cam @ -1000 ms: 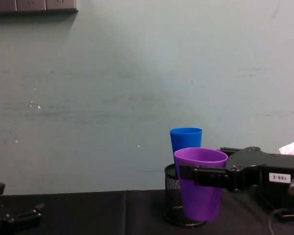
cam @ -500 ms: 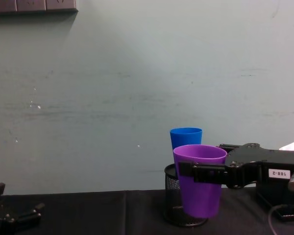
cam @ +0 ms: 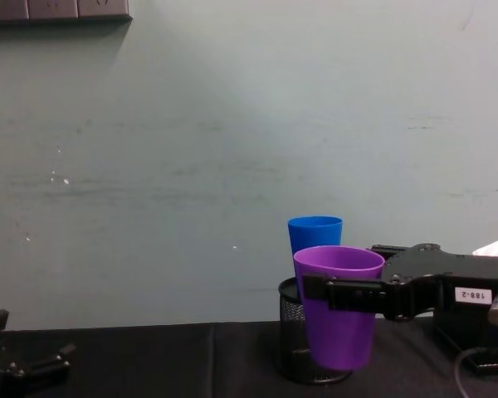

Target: Pick up one cup with a gripper and tap it against the other cup.

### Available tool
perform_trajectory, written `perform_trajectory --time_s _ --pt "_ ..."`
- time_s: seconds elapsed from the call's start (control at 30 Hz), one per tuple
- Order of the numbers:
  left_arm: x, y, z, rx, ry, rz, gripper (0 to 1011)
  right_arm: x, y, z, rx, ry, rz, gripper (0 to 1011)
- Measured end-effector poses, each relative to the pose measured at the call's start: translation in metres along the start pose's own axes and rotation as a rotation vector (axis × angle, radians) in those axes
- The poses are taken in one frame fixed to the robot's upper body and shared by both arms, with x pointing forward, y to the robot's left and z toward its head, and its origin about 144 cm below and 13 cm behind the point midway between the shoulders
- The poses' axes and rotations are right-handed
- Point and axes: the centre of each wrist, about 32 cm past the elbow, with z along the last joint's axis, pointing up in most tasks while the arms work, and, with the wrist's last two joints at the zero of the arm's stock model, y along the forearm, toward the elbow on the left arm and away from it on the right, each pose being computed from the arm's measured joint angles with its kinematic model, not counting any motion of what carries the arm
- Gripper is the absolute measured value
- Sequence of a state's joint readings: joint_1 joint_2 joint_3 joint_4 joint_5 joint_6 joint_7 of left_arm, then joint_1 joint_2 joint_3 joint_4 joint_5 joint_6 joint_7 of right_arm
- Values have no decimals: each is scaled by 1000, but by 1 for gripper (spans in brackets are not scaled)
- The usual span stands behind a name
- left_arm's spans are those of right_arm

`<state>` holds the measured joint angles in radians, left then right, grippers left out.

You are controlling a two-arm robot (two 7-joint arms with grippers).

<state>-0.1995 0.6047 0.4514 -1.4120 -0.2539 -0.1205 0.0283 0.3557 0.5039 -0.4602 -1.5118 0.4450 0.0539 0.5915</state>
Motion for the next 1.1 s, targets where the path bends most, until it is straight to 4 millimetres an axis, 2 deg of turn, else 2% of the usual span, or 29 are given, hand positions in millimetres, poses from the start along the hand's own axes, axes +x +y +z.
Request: perform_trajectory --time_s 1.1 --pt "0 0 0 0 0 0 1005 0 0 0 0 0 2 728"
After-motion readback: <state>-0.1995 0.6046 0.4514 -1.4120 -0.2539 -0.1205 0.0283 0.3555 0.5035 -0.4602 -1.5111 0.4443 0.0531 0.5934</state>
